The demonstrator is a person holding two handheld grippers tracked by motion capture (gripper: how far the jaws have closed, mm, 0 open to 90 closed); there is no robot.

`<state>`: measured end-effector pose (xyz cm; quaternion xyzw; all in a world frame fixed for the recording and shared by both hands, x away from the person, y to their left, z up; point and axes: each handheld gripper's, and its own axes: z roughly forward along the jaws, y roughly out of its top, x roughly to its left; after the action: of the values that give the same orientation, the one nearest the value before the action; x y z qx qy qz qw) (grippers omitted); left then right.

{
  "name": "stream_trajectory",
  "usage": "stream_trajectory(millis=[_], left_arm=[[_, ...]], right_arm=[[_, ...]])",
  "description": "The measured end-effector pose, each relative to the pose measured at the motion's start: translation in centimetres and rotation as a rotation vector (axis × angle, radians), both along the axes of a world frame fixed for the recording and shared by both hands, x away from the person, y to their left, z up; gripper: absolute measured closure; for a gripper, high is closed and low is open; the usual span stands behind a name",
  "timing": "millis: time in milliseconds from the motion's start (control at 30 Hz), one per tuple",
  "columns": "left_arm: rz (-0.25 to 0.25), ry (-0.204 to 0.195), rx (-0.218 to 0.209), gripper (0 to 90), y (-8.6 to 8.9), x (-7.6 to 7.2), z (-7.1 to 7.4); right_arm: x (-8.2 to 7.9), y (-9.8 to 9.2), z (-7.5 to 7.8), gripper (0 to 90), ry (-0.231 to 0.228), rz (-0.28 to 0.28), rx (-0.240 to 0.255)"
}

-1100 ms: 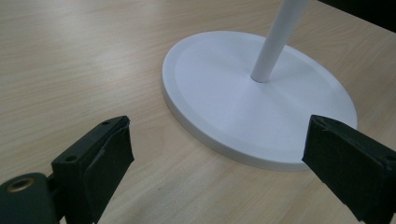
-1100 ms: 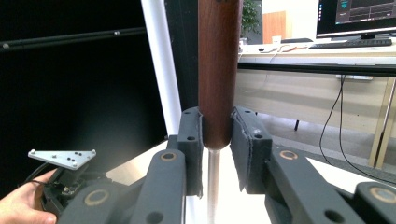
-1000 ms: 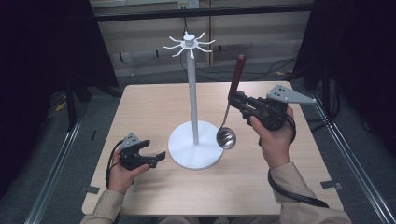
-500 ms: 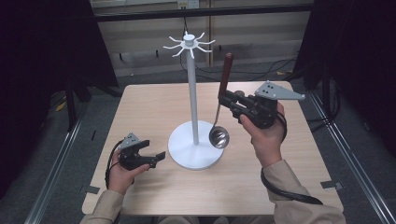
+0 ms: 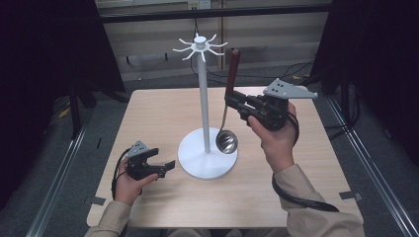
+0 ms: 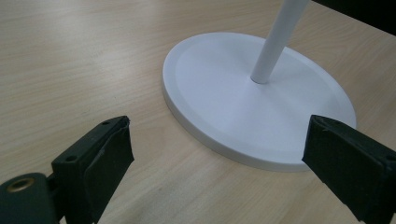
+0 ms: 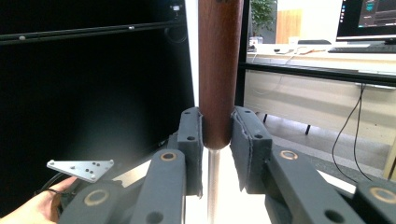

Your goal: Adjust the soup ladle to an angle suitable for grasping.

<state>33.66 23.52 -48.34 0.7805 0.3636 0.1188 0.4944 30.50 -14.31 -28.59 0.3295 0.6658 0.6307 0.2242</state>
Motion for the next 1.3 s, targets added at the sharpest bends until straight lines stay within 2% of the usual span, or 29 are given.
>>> stream_trajectory(millis=[233, 400, 667, 1300], left_arm=[[0.001, 0.003, -0.003, 7.9, 0.0, 0.0, 0.0], [0.002, 0.005, -0.003, 7.9, 0.0, 0.0, -0.1], [0.001, 0.002, 0.0, 7.9, 0.0, 0.0, 0.0], [0.011, 0.0, -0.003, 7.9, 0.1, 0.0, 0.0]], right_arm=[[0.4, 0.6, 0.5, 74.8, 0.008, 0.001, -0.016], [0.6, 1.0, 0.7, 74.7, 0.004, 0.017, -0.011], [0.9, 1.3, 1.0, 74.7, 0.01, 0.01, -0.014], [1.6, 2.2, 0.8, 74.7, 0.028, 0.01, -0.03]])
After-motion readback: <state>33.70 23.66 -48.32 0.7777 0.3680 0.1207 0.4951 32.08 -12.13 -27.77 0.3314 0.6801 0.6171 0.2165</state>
